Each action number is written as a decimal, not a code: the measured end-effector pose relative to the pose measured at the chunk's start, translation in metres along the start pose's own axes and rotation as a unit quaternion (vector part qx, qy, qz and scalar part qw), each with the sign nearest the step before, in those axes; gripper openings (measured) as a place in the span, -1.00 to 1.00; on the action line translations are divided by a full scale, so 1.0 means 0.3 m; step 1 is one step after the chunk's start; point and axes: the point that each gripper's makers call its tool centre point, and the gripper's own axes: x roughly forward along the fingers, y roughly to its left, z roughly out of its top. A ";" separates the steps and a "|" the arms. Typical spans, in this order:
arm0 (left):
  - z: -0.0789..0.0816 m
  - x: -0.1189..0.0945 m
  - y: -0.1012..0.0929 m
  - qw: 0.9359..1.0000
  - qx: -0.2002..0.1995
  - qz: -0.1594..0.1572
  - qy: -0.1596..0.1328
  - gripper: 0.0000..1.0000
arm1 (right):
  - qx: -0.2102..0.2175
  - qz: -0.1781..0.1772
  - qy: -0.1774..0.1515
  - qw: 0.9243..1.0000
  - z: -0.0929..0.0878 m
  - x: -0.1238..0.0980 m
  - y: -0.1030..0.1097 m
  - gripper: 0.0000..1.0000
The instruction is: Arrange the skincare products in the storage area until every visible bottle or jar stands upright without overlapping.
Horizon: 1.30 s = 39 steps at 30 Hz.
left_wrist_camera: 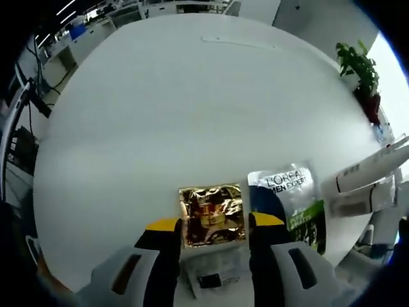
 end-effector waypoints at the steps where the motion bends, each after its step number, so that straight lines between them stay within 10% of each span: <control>1: 0.000 0.000 0.001 1.000 0.002 0.001 0.000 -0.10 | 0.000 0.000 0.000 1.000 0.000 0.000 0.000 0.73; 39: -0.032 -0.260 0.130 0.993 0.020 -0.064 -0.101 0.58 | -0.050 -0.045 0.039 0.997 -0.038 0.006 -0.035 0.73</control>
